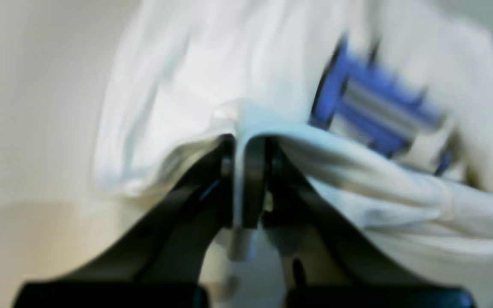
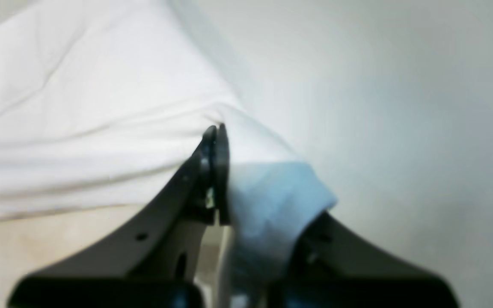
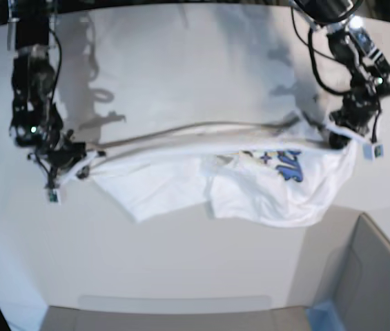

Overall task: Layout the t-shirt on the table in an organized manner, then fold the t-shirt properly
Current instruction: 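Lift the shirt with both grippers and stretch it apart to unfold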

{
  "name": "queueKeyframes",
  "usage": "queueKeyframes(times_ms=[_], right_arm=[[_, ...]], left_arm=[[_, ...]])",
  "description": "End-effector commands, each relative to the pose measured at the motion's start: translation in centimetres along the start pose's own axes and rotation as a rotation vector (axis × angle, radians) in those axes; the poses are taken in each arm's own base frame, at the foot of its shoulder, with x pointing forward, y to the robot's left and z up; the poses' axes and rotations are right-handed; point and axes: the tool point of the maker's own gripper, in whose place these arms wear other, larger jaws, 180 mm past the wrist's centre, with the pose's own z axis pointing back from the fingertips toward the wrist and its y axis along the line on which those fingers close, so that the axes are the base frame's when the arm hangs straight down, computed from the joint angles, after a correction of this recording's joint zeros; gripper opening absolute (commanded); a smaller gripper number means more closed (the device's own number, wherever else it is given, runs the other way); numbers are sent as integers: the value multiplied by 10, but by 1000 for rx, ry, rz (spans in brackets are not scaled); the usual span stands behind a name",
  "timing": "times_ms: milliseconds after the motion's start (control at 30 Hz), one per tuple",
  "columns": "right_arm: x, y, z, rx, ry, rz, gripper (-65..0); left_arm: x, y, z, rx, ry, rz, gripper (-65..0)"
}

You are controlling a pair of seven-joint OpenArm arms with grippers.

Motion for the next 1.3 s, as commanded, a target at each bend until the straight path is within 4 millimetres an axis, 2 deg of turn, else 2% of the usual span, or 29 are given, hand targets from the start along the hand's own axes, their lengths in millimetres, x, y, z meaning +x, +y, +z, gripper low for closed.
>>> queueKeyframes(times_ms=[0,167,300,433,467,500,567,600,667,700,733,767,800,833,900,933,1033,1100,1200,1267], right_arm=[[29,-3,1,-3,-52,23,-650],[70,-7,-23,-10,-25,85,-650],[106,-6,-40,-30,-14,142,-650],[165,-15,-47,-80,-101,187,-650],[192,-18,-42,-98,-144,198,-650],[211,-23,-39,-114,-175,196,-650],[266,-21,-20,-116,-326,160,-650],[294,-19,-4,-104,-427,127,-650],[331,-15,28,-90,-580,84,-650],[346,-8,49,-73,-652,85,-650],[360,3,74,-56,-722,104,-650],[362,9,89,-43,-762,117,-650],[361,9,103,-45,-794,133,-650],[358,11,114,-49,-813,159,-650],[344,20,117,-40,-786,193,-650],[331,21,109,-40,-744,202,-650],[282,23,76,-26,-628,203,-650],[241,19,50,-18,-546,181,-650],[182,9,25,-15,-444,131,-650],[150,5,12,-14,-382,115,-650]], left_arm=[[34,-5,-6,-7,-59,11,-650],[101,-38,-51,-78,-61,45,-650],[150,-65,-71,-141,-77,60,-650],[198,-98,-88,-200,-127,65,-650],[214,-108,-90,-213,-142,56,-650],[226,-120,-92,-227,-152,45,-650],[263,-138,-84,-259,-209,52,-650],[290,-140,-71,-271,-270,84,-650],[330,-121,-39,-273,-384,165,-650],[347,-108,-16,-273,-448,200,-650],[361,-95,9,-274,-509,222,-650],[367,-84,28,-269,-550,236,-650],[360,-68,38,-242,-556,241,-650],[341,-57,38,-208,-523,218,-650],[312,-53,36,-162,-469,154,-650],[299,-54,34,-146,-445,124,-650],[240,-53,13,-102,-344,53,-650],[202,-46,2,-73,-274,27,-650],[141,-30,-10,-35,-168,30,-650],[112,-19,-13,-9,-112,27,-650]])
